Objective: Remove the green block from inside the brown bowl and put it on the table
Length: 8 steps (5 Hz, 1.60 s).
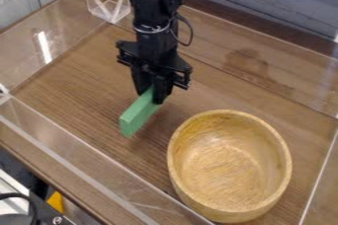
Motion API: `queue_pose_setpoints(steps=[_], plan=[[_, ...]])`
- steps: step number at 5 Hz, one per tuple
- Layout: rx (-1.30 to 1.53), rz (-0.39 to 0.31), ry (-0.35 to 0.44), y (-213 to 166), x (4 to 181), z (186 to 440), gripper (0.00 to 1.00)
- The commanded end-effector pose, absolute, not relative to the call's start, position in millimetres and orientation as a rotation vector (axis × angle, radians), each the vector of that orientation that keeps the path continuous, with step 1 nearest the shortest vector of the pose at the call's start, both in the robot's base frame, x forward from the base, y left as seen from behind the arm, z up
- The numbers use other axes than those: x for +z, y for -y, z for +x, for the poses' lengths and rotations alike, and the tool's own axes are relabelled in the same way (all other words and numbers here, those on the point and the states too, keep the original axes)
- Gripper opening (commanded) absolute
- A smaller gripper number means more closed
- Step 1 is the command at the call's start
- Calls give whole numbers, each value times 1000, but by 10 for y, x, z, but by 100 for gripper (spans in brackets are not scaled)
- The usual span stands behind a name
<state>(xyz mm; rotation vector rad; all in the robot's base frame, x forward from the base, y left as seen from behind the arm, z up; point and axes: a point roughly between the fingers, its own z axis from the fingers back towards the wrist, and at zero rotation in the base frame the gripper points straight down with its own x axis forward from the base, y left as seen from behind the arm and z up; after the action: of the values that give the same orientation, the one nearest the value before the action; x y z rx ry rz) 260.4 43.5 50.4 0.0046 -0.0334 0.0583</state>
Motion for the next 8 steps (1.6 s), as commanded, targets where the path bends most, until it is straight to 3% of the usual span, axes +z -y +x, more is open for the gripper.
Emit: queue_pose_setpoints(steps=[1, 8], plan=[[66, 12, 76, -502, 595, 2701, 0], [105, -16, 55, -512, 623, 2803, 0]])
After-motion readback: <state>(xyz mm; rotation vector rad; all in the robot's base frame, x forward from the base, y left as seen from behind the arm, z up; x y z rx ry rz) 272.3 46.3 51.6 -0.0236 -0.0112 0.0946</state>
